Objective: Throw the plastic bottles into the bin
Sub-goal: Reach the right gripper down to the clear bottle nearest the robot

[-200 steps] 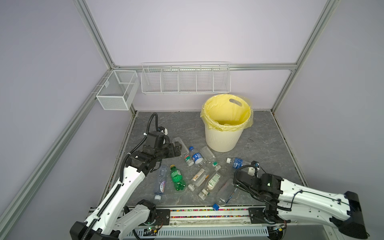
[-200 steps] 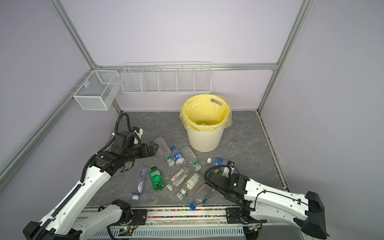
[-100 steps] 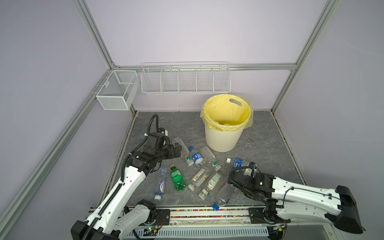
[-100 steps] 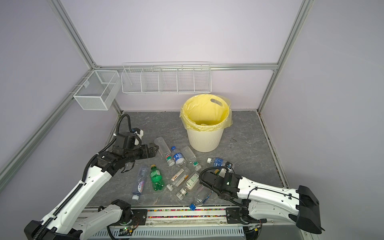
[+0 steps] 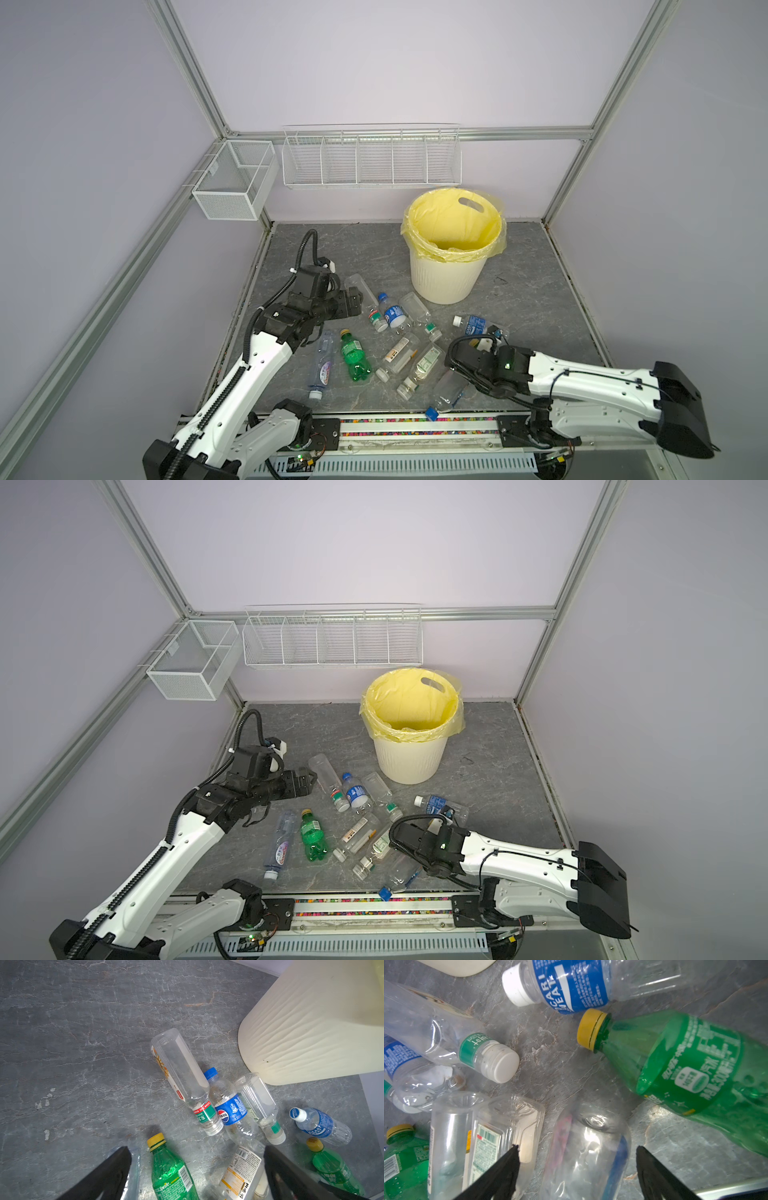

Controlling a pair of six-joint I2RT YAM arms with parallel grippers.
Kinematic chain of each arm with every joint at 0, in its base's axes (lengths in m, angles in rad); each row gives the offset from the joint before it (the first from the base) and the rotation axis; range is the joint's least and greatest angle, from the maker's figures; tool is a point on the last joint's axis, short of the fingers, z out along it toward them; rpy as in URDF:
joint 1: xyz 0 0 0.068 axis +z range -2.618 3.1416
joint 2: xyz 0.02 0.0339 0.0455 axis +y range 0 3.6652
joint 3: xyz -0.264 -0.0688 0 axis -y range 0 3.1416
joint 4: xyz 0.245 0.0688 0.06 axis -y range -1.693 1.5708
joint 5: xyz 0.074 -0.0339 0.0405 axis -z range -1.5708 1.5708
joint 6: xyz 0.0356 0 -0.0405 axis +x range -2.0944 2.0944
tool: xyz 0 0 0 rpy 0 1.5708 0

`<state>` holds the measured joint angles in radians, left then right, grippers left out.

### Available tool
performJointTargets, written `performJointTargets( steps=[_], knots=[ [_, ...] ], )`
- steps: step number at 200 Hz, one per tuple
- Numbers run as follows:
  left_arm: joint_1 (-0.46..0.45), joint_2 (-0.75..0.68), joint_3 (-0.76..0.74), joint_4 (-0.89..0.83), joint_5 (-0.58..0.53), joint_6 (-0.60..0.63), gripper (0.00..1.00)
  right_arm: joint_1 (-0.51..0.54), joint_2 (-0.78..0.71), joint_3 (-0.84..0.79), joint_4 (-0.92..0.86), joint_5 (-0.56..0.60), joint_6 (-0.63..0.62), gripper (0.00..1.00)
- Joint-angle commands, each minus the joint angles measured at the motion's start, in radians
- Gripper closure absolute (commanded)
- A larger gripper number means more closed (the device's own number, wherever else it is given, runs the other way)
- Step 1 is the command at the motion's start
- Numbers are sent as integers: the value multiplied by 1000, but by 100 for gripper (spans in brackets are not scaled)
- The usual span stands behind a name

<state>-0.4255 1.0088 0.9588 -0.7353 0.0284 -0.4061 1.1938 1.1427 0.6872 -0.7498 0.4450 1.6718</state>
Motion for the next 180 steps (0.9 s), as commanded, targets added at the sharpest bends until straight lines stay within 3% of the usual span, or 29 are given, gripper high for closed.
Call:
performJointTargets(
  steps=[1, 80, 180],
  knots=[
    [5, -1, -9, -15, -19, 16, 0, 9, 37, -15, 19, -46, 85, 10],
    [7, 7, -9, -13, -28, 21, 0, 13, 109, -86, 129, -78, 91, 0],
    [10, 11, -2, -25, -47, 17, 0, 14, 100, -88, 146, -61, 73, 37]
  ],
)
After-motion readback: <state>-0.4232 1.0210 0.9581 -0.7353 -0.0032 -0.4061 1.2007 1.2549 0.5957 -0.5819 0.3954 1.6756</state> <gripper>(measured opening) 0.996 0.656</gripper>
